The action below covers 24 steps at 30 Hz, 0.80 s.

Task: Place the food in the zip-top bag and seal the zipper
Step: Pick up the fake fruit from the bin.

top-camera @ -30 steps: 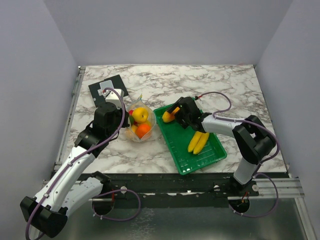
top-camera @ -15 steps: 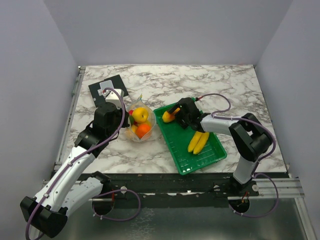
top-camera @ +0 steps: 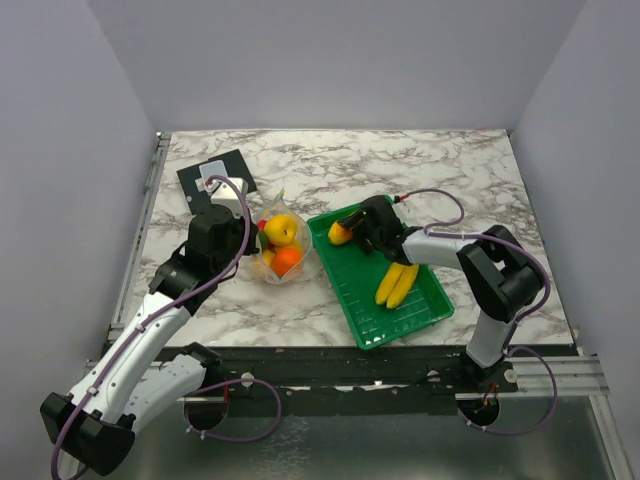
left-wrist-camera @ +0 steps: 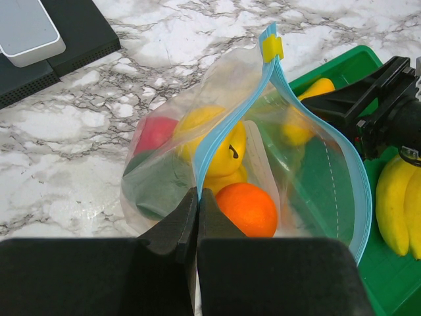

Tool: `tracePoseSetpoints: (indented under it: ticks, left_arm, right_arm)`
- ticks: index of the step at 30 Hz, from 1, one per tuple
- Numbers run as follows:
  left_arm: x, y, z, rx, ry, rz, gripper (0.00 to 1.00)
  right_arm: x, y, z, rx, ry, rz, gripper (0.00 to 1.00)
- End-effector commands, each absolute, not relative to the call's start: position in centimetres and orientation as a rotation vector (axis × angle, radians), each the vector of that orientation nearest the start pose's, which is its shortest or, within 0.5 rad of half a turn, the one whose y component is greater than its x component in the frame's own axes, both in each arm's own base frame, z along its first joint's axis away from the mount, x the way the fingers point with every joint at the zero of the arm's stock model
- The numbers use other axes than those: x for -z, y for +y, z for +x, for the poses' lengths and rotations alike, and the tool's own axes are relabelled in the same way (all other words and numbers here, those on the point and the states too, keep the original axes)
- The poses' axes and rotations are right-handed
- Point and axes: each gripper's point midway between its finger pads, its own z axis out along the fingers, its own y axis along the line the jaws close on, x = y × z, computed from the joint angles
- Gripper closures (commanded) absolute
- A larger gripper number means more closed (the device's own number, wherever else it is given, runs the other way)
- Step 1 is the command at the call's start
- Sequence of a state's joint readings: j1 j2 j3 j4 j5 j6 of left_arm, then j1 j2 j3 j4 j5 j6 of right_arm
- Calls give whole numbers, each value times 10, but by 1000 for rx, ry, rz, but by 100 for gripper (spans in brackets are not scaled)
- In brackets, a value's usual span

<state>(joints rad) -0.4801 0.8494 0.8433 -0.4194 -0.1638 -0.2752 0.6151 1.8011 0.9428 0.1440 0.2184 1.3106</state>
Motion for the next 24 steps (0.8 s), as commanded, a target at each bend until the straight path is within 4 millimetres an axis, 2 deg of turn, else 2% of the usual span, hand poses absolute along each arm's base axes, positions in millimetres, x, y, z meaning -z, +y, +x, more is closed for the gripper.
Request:
tracePoseSetpoints:
  ticks: [1, 3, 8, 12, 22, 24]
  left_arm:
    - [-229, -129, 275, 345, 2002, 127, 100]
    - [-229, -129, 275, 346, 2002, 127, 100]
    - [-231, -129, 275, 348, 1997, 126, 100]
    - [-230, -129, 274, 350, 1998, 126, 100]
    - [-229, -131, 274, 357, 2003, 132, 100]
    - [-229, -131, 274, 357, 2004, 133, 100]
  right_arm:
    - [-42, 265, 380, -718, 2205, 920, 49]
    - [-47, 263, 378, -718, 2202, 902, 55]
    - [-61, 256, 371, -727, 2173, 860, 63]
    - [-76, 252, 365, -742, 2154, 802, 64]
    - [-121, 260, 347, -811, 2165, 489, 67]
    - [-135, 261, 342, -832, 2147, 410, 67]
